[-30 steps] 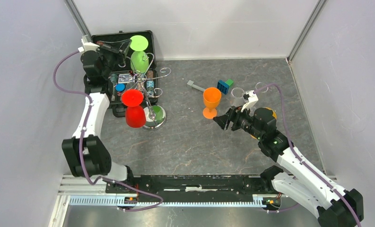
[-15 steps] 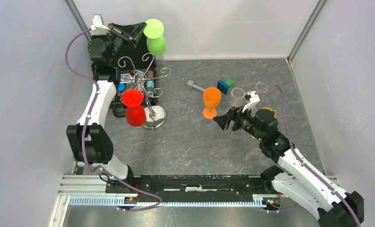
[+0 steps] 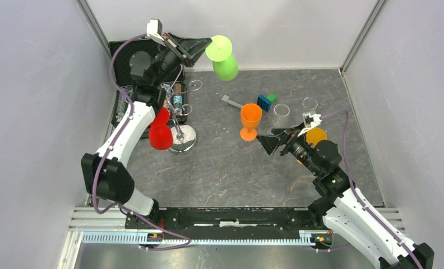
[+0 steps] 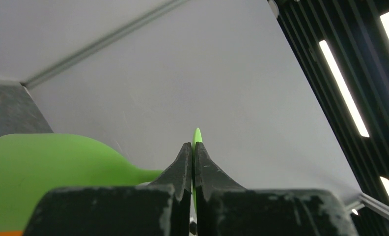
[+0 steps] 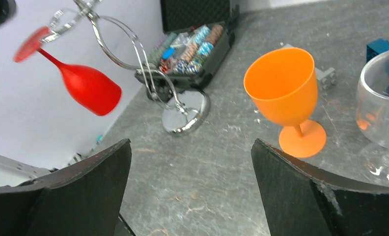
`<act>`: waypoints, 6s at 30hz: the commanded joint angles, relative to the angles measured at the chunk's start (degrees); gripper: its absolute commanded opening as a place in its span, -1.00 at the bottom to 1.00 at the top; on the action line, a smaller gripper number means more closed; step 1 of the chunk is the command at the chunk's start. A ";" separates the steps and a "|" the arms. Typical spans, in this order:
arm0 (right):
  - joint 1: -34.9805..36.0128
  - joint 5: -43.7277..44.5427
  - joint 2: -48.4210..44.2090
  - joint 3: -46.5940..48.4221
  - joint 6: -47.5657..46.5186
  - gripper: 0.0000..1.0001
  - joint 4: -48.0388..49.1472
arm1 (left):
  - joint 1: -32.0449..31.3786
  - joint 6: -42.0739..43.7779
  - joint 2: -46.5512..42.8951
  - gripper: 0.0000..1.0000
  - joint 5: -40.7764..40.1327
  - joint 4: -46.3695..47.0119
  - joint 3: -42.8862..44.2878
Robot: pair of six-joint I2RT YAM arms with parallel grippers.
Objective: Take the wine glass off the wine glass rack
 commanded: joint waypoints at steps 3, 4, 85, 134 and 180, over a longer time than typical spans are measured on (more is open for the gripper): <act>-0.14 2.21 -6.23 -5.97 10.16 0.93 21.42 | -8.06 -7.84 -8.34 -0.95 -3.58 2.70 -5.57; -0.14 2.63 -6.79 -6.79 11.63 0.93 24.74 | -8.96 -9.82 -9.22 -0.96 -4.56 3.47 -7.23; -0.14 -13.31 8.62 31.24 -39.14 -0.99 -50.63 | -26.89 65.69 -45.02 1.00 -24.55 -52.89 -19.21; 8.74 17.02 23.99 32.89 -33.87 -0.99 -63.90 | -26.84 65.17 -51.94 1.00 -34.97 -52.93 -23.13; 8.74 8.78 11.29 34.91 -35.17 0.66 -42.17 | -26.85 60.43 -62.95 1.00 -71.37 -71.70 -15.32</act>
